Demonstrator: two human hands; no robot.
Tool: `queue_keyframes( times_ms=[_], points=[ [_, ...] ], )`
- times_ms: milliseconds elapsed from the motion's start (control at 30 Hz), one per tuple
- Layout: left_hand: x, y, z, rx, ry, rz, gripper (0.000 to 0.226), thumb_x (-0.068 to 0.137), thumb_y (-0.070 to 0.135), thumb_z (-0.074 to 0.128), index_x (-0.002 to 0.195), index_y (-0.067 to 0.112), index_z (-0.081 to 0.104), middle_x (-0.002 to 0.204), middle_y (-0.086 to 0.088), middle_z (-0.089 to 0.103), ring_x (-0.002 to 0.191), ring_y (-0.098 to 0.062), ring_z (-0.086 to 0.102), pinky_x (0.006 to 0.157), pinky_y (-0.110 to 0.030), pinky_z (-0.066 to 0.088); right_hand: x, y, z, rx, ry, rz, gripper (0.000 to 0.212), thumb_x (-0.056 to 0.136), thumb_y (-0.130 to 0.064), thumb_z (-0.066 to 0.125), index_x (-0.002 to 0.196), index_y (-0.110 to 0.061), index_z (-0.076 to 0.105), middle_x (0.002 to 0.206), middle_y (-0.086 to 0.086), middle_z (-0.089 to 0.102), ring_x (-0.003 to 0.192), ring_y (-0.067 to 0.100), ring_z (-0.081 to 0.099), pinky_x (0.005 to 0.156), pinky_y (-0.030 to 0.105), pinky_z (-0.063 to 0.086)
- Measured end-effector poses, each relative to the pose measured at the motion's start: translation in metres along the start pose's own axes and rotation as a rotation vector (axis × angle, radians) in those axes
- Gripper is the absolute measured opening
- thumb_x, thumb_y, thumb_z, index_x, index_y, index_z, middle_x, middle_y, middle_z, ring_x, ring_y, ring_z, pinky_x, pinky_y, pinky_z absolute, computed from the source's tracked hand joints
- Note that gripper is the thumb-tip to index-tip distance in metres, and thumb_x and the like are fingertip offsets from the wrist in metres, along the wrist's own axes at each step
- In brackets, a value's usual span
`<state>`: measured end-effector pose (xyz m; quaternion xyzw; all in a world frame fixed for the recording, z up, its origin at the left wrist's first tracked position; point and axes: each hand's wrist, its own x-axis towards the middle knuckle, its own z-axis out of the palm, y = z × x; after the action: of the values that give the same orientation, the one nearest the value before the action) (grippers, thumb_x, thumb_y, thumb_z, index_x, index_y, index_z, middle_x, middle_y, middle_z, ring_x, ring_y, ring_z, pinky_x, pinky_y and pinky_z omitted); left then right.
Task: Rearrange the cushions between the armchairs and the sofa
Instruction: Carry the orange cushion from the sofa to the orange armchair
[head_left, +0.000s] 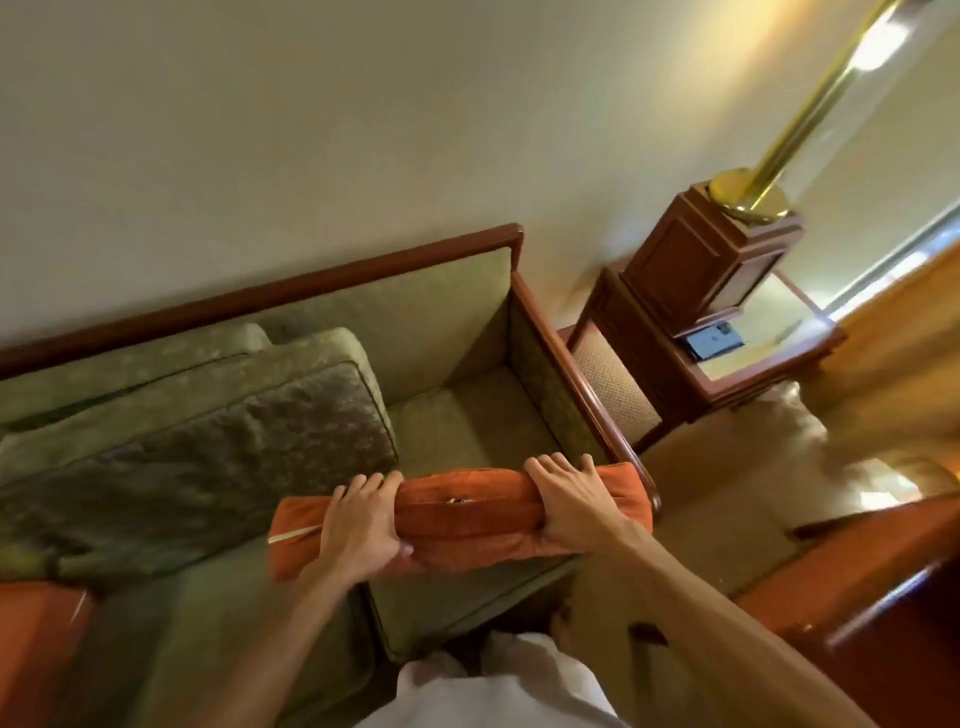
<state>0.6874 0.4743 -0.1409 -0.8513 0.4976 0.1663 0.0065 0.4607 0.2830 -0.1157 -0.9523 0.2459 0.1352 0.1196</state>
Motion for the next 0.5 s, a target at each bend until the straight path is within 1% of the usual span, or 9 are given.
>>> queue_keyframes(
  times_ms=[67, 100, 167, 233, 333, 500],
  points=[
    [0.001, 0.019, -0.024, 0.032, 0.005, 0.124, 0.089, 0.052, 0.065, 0.084, 0.126, 0.032, 0.050, 0.118, 0.011, 0.060, 0.114, -0.018, 0.053, 0.094, -0.037, 0.040, -0.039, 0.008, -0.011, 0.027, 0.047, 0.084, 0.079, 0.066, -0.067, 0.070, 0.126, -0.022, 0.043, 0.122, -0.005, 0.056, 0.117, 0.020, 0.049, 0.099, 0.054, 0.035],
    [0.002, 0.033, -0.035, 0.048, 0.010, 0.191, 0.087, 0.049, 0.067, 0.084, 0.122, 0.033, 0.051, 0.114, 0.012, 0.061, 0.111, -0.018, 0.054, 0.092, -0.038, 0.041, -0.060, 0.014, -0.018, 0.044, 0.053, 0.132, 0.076, 0.067, -0.061, 0.071, 0.126, -0.023, 0.043, 0.122, -0.005, 0.056, 0.118, 0.019, 0.048, 0.101, 0.053, 0.035],
    [0.004, 0.067, -0.054, 0.076, 0.033, 0.331, 0.085, 0.045, 0.070, 0.083, 0.115, 0.035, 0.052, 0.107, 0.012, 0.062, 0.105, -0.018, 0.057, 0.089, -0.040, 0.043, -0.105, 0.030, -0.029, 0.058, 0.082, 0.219, 0.078, 0.065, -0.059, 0.073, 0.128, -0.024, 0.044, 0.124, -0.006, 0.056, 0.119, 0.018, 0.048, 0.104, 0.053, 0.035],
    [0.004, 0.109, -0.068, 0.096, 0.063, 0.449, 0.085, 0.042, 0.071, 0.082, 0.113, 0.035, 0.053, 0.103, 0.013, 0.062, 0.102, -0.018, 0.057, 0.087, -0.041, 0.042, -0.152, 0.048, -0.036, 0.068, 0.107, 0.304, 0.084, 0.064, -0.059, 0.075, 0.132, -0.024, 0.043, 0.127, -0.006, 0.055, 0.121, 0.018, 0.047, 0.105, 0.053, 0.035],
    [-0.005, 0.186, -0.079, 0.099, 0.104, 0.600, 0.084, 0.044, 0.068, 0.083, 0.115, 0.035, 0.054, 0.105, 0.013, 0.063, 0.104, -0.018, 0.058, 0.090, -0.042, 0.041, -0.227, 0.077, -0.044, 0.093, 0.151, 0.426, 0.086, 0.066, -0.057, 0.076, 0.137, -0.023, 0.041, 0.129, -0.005, 0.054, 0.122, 0.018, 0.046, 0.104, 0.051, 0.033],
    [-0.027, 0.324, -0.078, 0.060, 0.144, 0.813, 0.087, 0.049, 0.063, 0.086, 0.124, 0.032, 0.054, 0.119, 0.009, 0.064, 0.115, -0.021, 0.056, 0.100, -0.046, 0.039, -0.357, 0.130, -0.045, 0.129, 0.248, 0.597, 0.073, 0.065, -0.056, 0.073, 0.124, -0.023, 0.045, 0.114, -0.007, 0.054, 0.113, 0.017, 0.047, 0.098, 0.048, 0.034]
  ],
)
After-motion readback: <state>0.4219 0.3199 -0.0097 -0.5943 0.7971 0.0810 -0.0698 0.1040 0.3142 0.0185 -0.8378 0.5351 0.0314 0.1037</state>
